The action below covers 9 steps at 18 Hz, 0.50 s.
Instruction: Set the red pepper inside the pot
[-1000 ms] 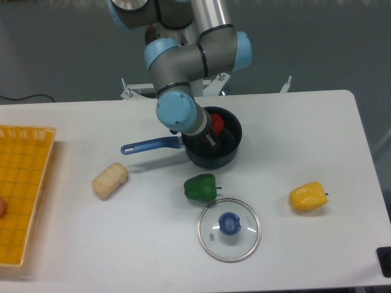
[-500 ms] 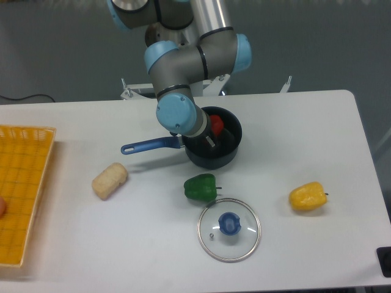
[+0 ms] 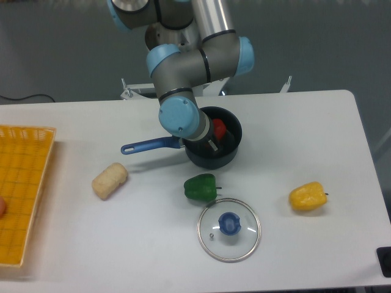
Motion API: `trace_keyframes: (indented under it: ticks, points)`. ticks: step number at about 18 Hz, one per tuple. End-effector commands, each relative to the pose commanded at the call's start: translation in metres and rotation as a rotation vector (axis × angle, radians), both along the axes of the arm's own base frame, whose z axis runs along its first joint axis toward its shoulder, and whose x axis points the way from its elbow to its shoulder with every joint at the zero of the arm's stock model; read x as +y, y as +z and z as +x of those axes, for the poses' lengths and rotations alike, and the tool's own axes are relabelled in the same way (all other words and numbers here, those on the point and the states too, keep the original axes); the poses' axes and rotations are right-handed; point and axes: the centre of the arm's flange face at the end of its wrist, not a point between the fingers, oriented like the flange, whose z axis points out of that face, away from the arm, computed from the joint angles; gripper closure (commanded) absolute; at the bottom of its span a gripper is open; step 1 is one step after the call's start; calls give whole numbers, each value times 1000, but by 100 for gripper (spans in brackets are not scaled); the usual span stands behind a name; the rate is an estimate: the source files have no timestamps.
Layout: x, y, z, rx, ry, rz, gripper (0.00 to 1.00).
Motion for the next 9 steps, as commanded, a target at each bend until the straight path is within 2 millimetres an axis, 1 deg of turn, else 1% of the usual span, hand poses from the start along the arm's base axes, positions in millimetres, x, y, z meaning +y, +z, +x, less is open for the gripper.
trace_keyframes:
  ticks: [9]
  points:
    - [-4, -7, 1, -10, 0, -11, 48]
